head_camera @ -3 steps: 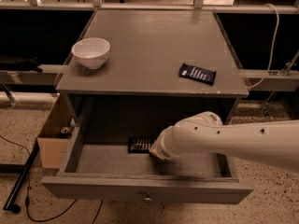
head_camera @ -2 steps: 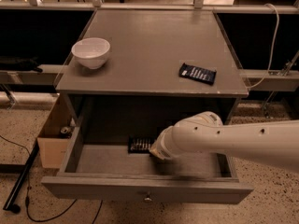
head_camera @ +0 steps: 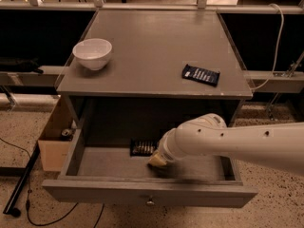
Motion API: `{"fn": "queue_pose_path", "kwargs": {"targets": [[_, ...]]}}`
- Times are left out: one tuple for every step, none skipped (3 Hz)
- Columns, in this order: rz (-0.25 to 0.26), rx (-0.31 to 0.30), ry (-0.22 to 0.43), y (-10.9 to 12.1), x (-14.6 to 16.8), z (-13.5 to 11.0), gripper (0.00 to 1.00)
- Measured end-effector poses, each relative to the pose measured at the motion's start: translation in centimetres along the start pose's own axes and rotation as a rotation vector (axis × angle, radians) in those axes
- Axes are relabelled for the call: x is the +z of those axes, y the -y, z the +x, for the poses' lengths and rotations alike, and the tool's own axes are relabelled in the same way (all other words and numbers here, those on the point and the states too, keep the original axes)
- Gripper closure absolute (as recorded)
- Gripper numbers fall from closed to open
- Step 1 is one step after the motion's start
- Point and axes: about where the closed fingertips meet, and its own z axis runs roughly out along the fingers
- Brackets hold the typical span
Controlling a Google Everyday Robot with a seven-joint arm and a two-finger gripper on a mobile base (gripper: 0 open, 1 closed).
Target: Pick rxbar chocolate from top drawer and place on counter
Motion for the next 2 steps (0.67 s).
{"fn": "queue_pose_path", "kwargs": {"targets": [[0.0, 0.0, 0.0, 0.0, 0.0, 0.0, 0.0], [0.0, 0.0, 0.0, 0.01, 0.01, 0.0, 0.0]]}}
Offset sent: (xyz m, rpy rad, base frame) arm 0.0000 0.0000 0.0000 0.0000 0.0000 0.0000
